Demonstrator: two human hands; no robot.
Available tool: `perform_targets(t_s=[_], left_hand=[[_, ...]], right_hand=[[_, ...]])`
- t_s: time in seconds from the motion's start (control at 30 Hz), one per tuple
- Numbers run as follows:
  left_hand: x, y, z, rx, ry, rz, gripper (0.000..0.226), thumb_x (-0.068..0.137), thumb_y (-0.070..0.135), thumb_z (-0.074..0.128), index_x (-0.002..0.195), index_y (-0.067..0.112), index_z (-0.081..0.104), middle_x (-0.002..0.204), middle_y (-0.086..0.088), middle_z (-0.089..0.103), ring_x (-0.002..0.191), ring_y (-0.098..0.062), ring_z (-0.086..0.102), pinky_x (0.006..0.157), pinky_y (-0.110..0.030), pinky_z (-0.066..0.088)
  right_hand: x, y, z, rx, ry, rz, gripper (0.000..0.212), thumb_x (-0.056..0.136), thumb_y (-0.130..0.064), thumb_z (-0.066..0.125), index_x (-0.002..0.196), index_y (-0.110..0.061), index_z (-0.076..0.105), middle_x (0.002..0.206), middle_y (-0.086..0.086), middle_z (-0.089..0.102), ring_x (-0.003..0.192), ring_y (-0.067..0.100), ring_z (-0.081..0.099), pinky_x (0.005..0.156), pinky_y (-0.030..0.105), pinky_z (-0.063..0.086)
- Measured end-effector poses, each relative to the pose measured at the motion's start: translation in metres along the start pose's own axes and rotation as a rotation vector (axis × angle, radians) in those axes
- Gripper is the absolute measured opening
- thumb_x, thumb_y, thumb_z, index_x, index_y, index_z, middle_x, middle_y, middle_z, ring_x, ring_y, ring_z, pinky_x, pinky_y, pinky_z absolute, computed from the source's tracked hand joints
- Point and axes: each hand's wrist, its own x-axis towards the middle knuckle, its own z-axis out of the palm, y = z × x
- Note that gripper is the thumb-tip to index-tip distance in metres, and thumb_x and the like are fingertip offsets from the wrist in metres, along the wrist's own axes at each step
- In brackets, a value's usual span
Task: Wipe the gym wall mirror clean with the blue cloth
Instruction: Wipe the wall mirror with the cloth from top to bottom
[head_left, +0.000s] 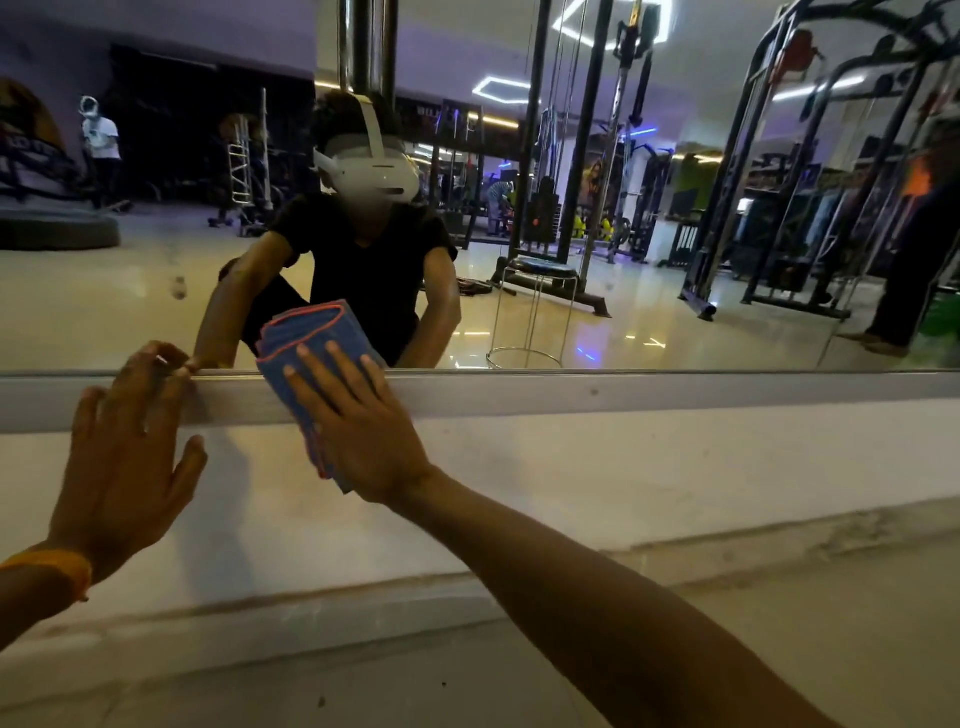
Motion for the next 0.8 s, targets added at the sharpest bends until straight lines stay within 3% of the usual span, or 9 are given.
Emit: perform_targets(t_s=[0.1,0.27,0.37,0.43,0.53,0.7,0.8], left_hand=[[0.0,-0.008,0.0,-0.047,-0.023,0.004,0.079,0.09,0.041,0.042,0.158,0.002,0.034,0.166,-0.019,0.025,0.147,-0.047,0.033,0.109,-0.066,0.034],[-0.001,-0.038,-0.009,-0.037,-0.068,0.078,0.077,0.094,0.044,0.039,0.16,0.004,0.032,0.168,-0.018,0.024,0.151,-0.046,0.027,0.113,-0.07,0.033],[0.003,-0.042,-0.015,-0.011,-0.015,0.078,0.077,0.093,0.04,0.039,0.159,0.001,0.032,0.168,-0.023,0.021,0.153,-0.048,0.023,0.116,-0.07,0.028],[0.003,-0.038,-0.014,-0.01,-0.005,0.078,0.078,0.092,0.04,0.041,0.16,0.003,0.031,0.169,-0.022,0.018,0.155,-0.048,0.019,0.118,-0.069,0.025],[0.0,-0.041,-0.013,-0.048,0.001,0.096,0.079,0.092,0.041,0.042,0.162,0.007,0.028,0.171,-0.019,0.013,0.158,-0.043,0.013,0.122,-0.065,0.02],[-0.008,-0.068,-0.025,-0.036,-0.01,0.102,0.076,0.093,0.041,0.038,0.162,0.01,0.029,0.171,-0.018,0.019,0.156,-0.043,0.019,0.121,-0.059,0.022],[-0.015,-0.086,-0.034,-0.013,0.007,0.16,0.074,0.095,0.042,0.035,0.162,0.011,0.029,0.172,-0.013,0.016,0.158,-0.039,0.018,0.122,-0.05,0.012]], right_hand=[[0.0,0.006,0.001,-0.007,0.01,-0.035,0.078,0.098,-0.036,0.061,0.159,-0.013,0.018,0.168,0.012,0.027,0.158,0.034,0.016,0.129,0.05,0.011],[-0.057,0.051,-0.012,-0.02,0.032,0.147,0.071,0.1,-0.036,0.05,0.161,-0.01,0.023,0.169,0.013,0.021,0.159,0.031,0.008,0.129,0.052,0.01],[-0.073,0.067,-0.025,-0.072,-0.046,0.215,0.097,0.088,-0.029,0.078,0.163,-0.009,0.02,0.171,0.011,0.013,0.159,0.033,0.003,0.129,0.054,0.01],[-0.063,0.054,-0.026,-0.049,-0.056,0.273,0.109,0.081,-0.027,0.085,0.164,-0.008,0.017,0.172,0.012,0.008,0.159,0.034,0.001,0.128,0.055,0.01],[-0.025,0.009,-0.017,0.031,-0.001,0.282,0.1,0.087,-0.028,0.077,0.164,-0.008,0.015,0.172,0.014,0.007,0.159,0.035,-0.003,0.128,0.057,0.007],[0.046,-0.065,-0.003,0.112,-0.006,0.137,0.078,0.097,-0.024,0.064,0.162,-0.009,0.023,0.17,0.016,0.018,0.158,0.037,0.007,0.128,0.057,0.012],[0.046,-0.067,0.002,0.079,-0.007,0.103,0.072,0.097,-0.03,0.056,0.16,-0.008,0.028,0.168,0.017,0.023,0.157,0.036,0.011,0.129,0.052,0.006]])
